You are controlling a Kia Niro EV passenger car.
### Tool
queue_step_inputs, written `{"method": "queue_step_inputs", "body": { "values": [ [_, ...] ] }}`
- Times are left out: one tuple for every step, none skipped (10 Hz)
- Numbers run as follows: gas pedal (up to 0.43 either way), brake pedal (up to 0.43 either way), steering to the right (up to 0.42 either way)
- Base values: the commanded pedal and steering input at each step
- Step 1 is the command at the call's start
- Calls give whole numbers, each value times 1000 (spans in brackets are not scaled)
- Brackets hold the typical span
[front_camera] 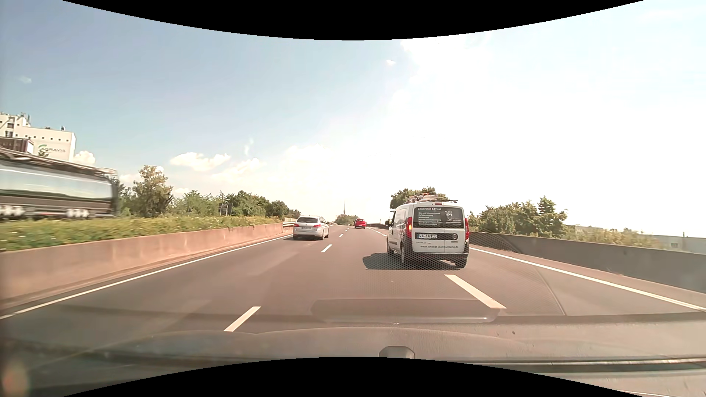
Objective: Follow the waypoints while adhering to traffic rules and regulations
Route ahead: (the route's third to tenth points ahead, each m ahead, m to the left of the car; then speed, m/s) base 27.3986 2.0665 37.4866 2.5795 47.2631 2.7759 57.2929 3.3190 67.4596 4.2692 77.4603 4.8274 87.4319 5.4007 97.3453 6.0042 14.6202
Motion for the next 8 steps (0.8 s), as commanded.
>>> {"method": "queue_step_inputs", "body": {
  "values": [
    [220,18,-10],
    [209,18,-10],
    [209,18,-10],
    [209,18,-10],
    [209,18,-9],
    [209,18,-8],
    [209,18,-7],
    [209,18,-7]
  ]
}}
